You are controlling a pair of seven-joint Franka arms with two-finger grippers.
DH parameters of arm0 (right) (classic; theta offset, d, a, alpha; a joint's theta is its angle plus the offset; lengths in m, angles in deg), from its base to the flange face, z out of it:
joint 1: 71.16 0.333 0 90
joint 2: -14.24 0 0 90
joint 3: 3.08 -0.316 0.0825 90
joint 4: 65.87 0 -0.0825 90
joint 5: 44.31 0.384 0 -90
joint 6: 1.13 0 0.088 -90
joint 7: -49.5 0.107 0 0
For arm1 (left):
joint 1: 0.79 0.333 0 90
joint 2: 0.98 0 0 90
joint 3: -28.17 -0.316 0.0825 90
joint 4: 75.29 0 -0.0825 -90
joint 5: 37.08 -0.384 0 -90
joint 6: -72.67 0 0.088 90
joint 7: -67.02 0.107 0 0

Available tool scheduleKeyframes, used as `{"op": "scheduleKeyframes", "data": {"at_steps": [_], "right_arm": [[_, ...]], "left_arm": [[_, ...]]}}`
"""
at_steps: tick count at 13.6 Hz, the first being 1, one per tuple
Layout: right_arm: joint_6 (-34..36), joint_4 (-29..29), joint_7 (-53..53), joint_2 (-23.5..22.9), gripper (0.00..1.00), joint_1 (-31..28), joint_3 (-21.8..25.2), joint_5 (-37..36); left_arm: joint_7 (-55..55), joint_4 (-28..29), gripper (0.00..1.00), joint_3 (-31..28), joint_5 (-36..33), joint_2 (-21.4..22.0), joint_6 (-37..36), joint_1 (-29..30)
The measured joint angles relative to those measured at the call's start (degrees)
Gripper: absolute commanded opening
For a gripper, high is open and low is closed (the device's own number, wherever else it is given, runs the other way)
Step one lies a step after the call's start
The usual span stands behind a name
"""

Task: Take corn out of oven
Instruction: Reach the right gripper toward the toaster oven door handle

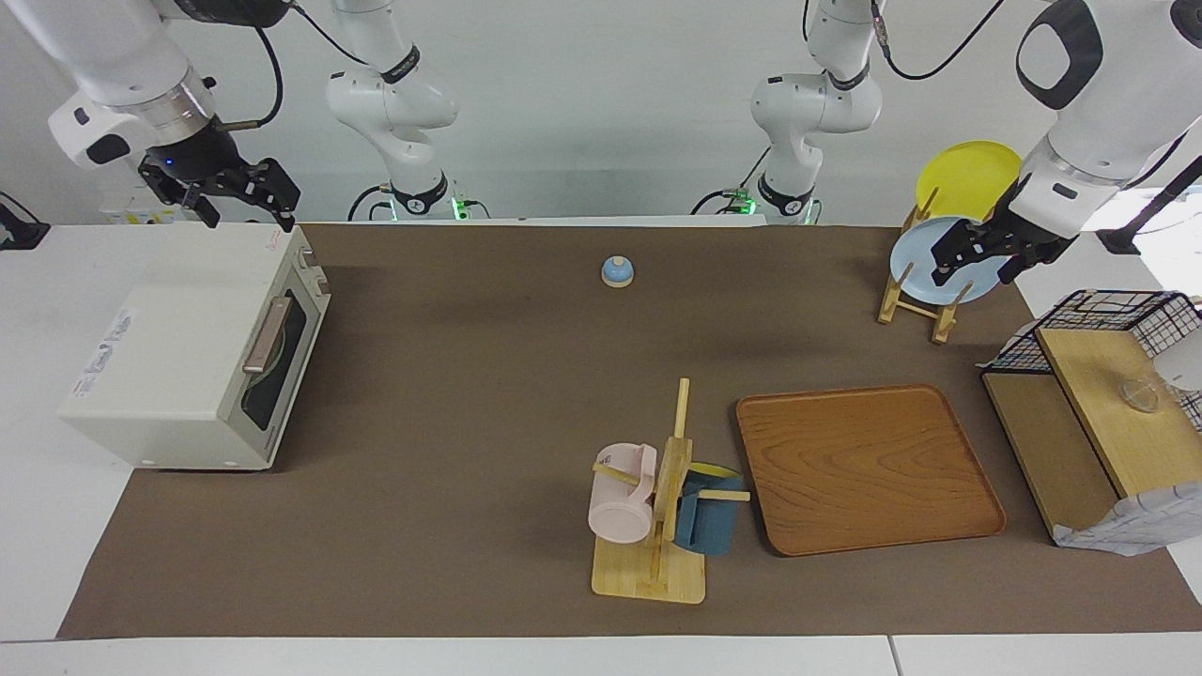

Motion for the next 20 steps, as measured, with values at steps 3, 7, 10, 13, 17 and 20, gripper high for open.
{"op": "scheduleKeyframes", "data": {"at_steps": [3, 7, 10, 13, 17, 20], "right_arm": [[0.00, 0.04, 0.00, 0.00, 1.00, -0.02, 0.31, 0.04], [0.00, 0.25, 0.00, 0.01, 0.99, 0.28, -0.18, 0.08], [0.00, 0.89, -0.14, 0.02, 0.21, 0.29, -0.22, 0.07], [-0.51, 1.02, -2.11, 0.03, 0.00, 0.30, -0.23, 0.07], [-10.64, 6.82, -3.48, -0.11, 0.00, 0.00, -0.13, -0.74], [-19.76, 15.39, -3.68, -1.28, 0.00, -0.23, 0.20, -3.45]], "left_arm": [[0.00, 0.00, 1.00, 0.00, 0.00, 0.00, 0.00, 0.00], [0.00, 0.00, 1.00, 0.00, 0.00, 0.00, 0.00, 0.00], [0.00, 0.00, 1.00, 0.00, 0.00, 0.00, 0.00, 0.00], [0.00, 0.00, 1.00, 0.00, 0.00, 0.00, 0.00, 0.00], [0.00, 0.00, 1.00, 0.00, 0.00, 0.00, 0.00, 0.00], [0.00, 0.00, 1.00, 0.00, 0.00, 0.00, 0.00, 0.00]]}}
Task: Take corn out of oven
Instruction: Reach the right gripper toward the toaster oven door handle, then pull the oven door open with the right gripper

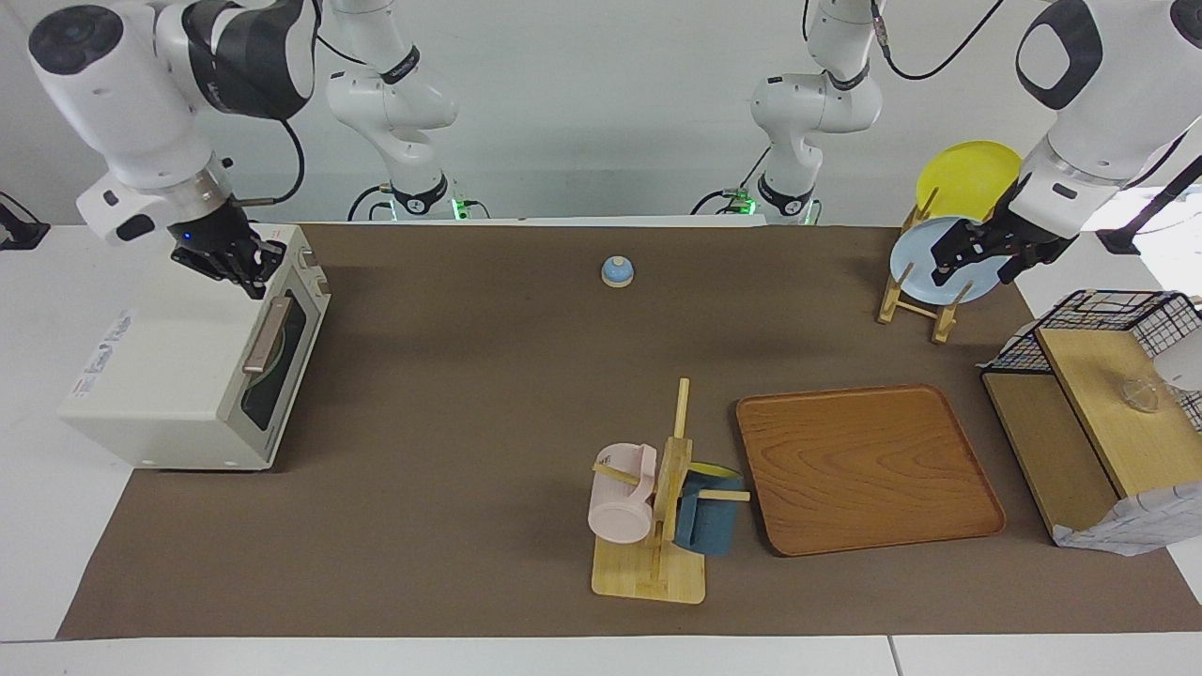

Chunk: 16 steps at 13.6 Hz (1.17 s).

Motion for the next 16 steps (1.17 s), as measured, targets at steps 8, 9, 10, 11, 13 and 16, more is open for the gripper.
{"op": "scheduleKeyframes", "data": {"at_steps": [8, 9, 10, 11, 13, 16], "right_arm": [[-6.95, 7.83, -0.85, -1.26, 0.00, -2.94, 0.10, -0.58], [-7.17, 7.92, -0.85, -1.40, 0.00, -2.89, 0.05, -0.61], [-7.17, 7.93, -0.85, -1.41, 0.00, -2.77, 0.04, -0.64], [-7.21, 7.94, -0.85, -1.47, 0.00, -2.63, -0.03, -0.64], [-7.44, 8.00, -0.84, -1.78, 0.00, -1.51, -0.24, -0.63], [-10.07, 8.64, 1.24, -3.56, 0.00, 2.21, -0.69, 0.11]], "left_arm": [[0.00, 0.00, 1.00, 0.00, 0.00, 0.00, 0.00, 0.00], [0.00, 0.00, 1.00, 0.00, 0.00, 0.00, 0.00, 0.00], [0.00, 0.00, 1.00, 0.00, 0.00, 0.00, 0.00, 0.00], [0.00, 0.00, 1.00, 0.00, 0.00, 0.00, 0.00, 0.00], [0.00, 0.00, 1.00, 0.00, 0.00, 0.00, 0.00, 0.00], [0.00, 0.00, 1.00, 0.00, 0.00, 0.00, 0.00, 0.00]]}}
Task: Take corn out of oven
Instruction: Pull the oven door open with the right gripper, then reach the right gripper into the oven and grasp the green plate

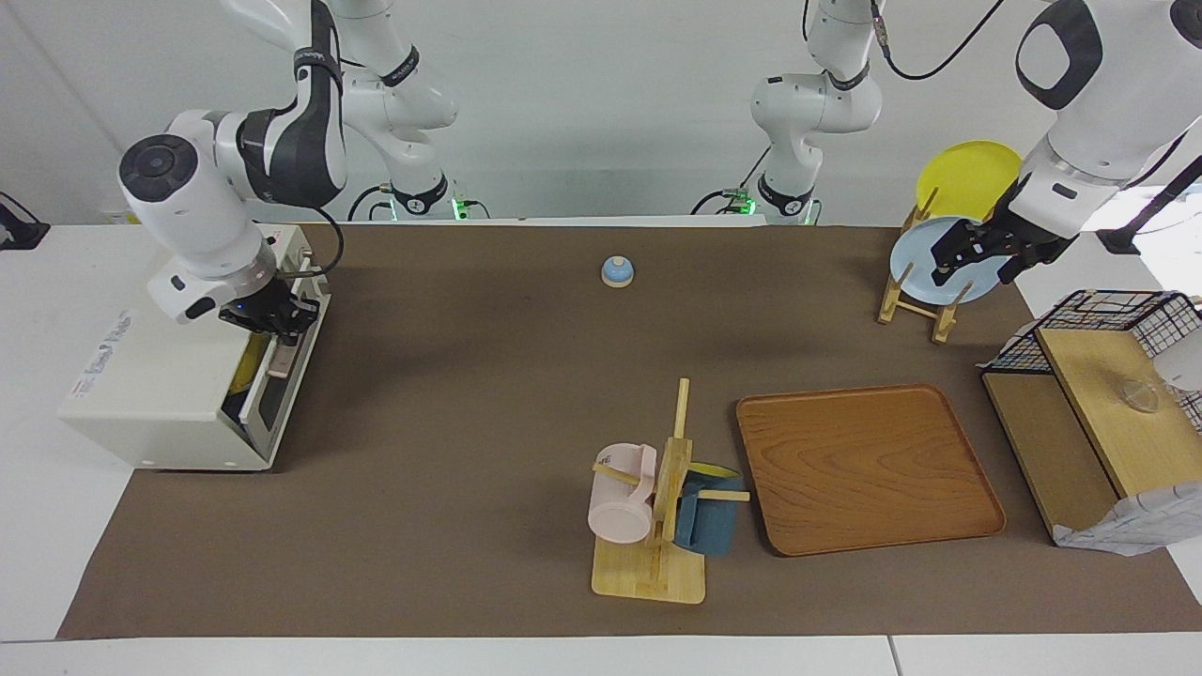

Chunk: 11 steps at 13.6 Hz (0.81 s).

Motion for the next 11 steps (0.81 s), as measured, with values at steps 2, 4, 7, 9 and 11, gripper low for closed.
{"op": "scheduleKeyframes", "data": {"at_steps": [2, 4, 7, 9, 11], "right_arm": [[-4.17, 1.22, 1.78, -2.87, 0.00, 2.48, -0.70, 1.54], [-11.24, 2.05, 3.80, -7.77, 0.00, 3.95, -1.45, 2.59], [-19.11, 2.06, 5.58, -14.60, 0.00, 4.99, -1.54, 2.54], [-22.25, 1.28, 6.98, -16.54, 0.00, 5.45, -1.28, 2.01], [-22.28, 0.27, 9.88, -16.92, 0.00, 6.16, -1.22, 1.88]], "left_arm": [[0.00, 0.00, 1.00, 0.00, 0.00, 0.00, 0.00, 0.00], [0.00, 0.00, 1.00, 0.00, 0.00, 0.00, 0.00, 0.00], [0.00, 0.00, 1.00, 0.00, 0.00, 0.00, 0.00, 0.00], [0.00, 0.00, 1.00, 0.00, 0.00, 0.00, 0.00, 0.00], [0.00, 0.00, 1.00, 0.00, 0.00, 0.00, 0.00, 0.00]]}}
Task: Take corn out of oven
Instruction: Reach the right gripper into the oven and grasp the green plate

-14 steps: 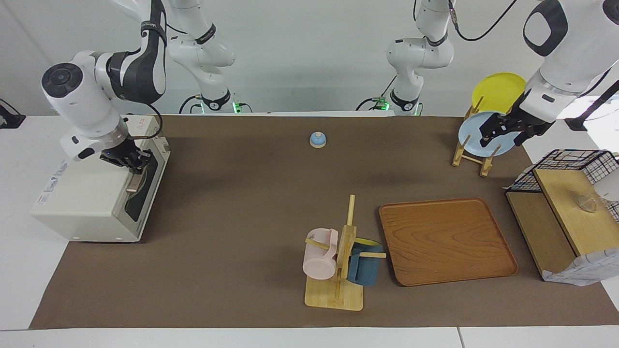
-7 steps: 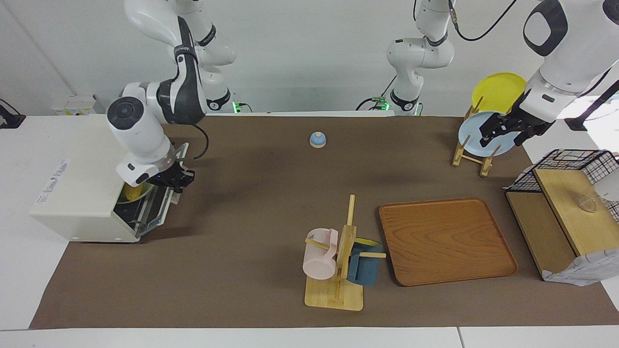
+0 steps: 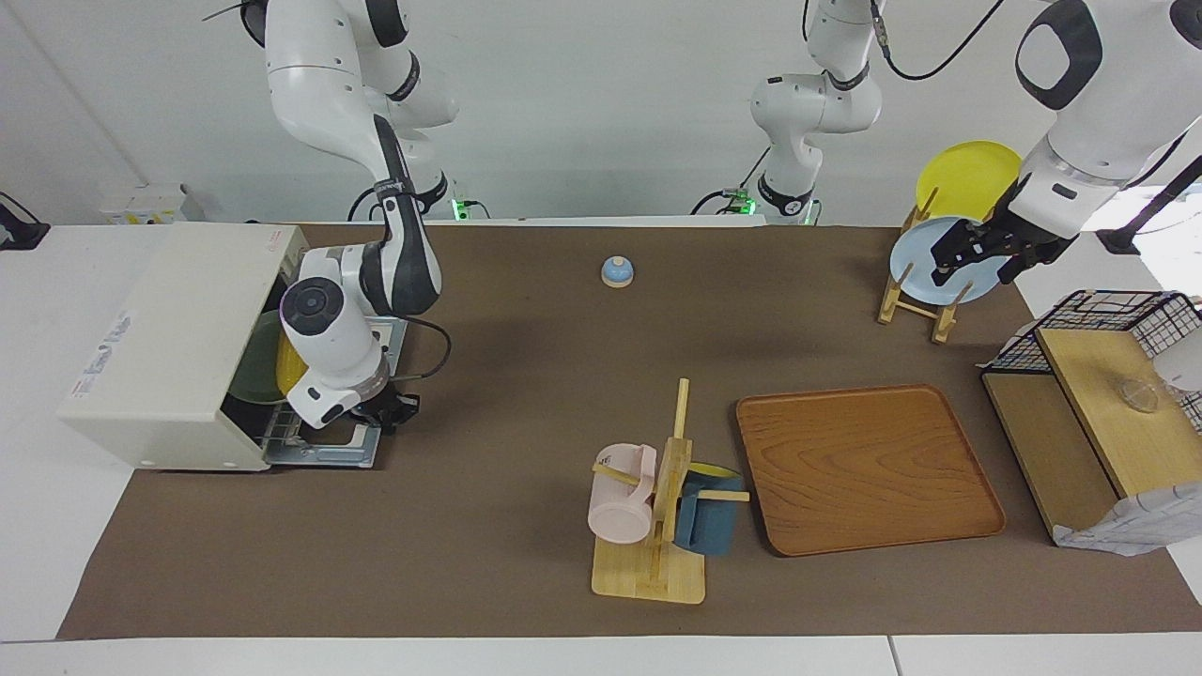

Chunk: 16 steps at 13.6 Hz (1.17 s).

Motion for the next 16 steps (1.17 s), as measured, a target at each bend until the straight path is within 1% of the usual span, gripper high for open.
{"op": "scheduleKeyframes", "data": {"at_steps": [1, 2, 3, 4, 6, 7, 9, 12, 14, 16], "right_arm": [[0.84, -1.42, 1.72, -0.12, 0.04, 0.84, -0.49, 0.60], [3.56, -3.79, 3.19, -0.12, 0.14, 1.92, -0.88, 0.99], [7.35, -6.50, 4.10, 0.07, 0.20, 2.73, -1.03, 1.20], [11.66, -8.59, 4.53, 0.86, 0.31, 2.76, -1.04, 1.32], [19.34, -10.04, 4.56, 3.99, 0.56, 1.01, -0.73, 1.37], [22.21, -10.03, 4.54, 5.61, 0.61, -0.37, -0.65, 1.37], [25.27, -9.33, 4.26, 7.52, 0.57, -3.31, -0.56, 1.36], [25.32, -5.98, 4.20, 7.89, 0.51, -4.97, -0.55, 1.31], [25.18, -4.45, 3.09, 7.97, 0.50, -5.44, -0.52, 0.31], [25.25, -4.10, 2.00, 8.16, 0.50, -5.68, -0.52, -1.53]], "left_arm": [[0.00, 0.00, 1.00, 0.00, 0.00, 0.00, 0.00, 0.00], [0.00, 0.00, 1.00, 0.00, 0.00, 0.00, 0.00, 0.00], [0.00, 0.00, 1.00, 0.00, 0.00, 0.00, 0.00, 0.00], [0.00, 0.00, 1.00, 0.00, 0.00, 0.00, 0.00, 0.00], [0.00, 0.00, 1.00, 0.00, 0.00, 0.00, 0.00, 0.00], [0.00, 0.00, 1.00, 0.00, 0.00, 0.00, 0.00, 0.00], [0.00, 0.00, 1.00, 0.00, 0.00, 0.00, 0.00, 0.00], [0.00, 0.00, 1.00, 0.00, 0.00, 0.00, 0.00, 0.00], [0.00, 0.00, 1.00, 0.00, 0.00, 0.00, 0.00, 0.00], [0.00, 0.00, 1.00, 0.00, 0.00, 0.00, 0.00, 0.00]]}}
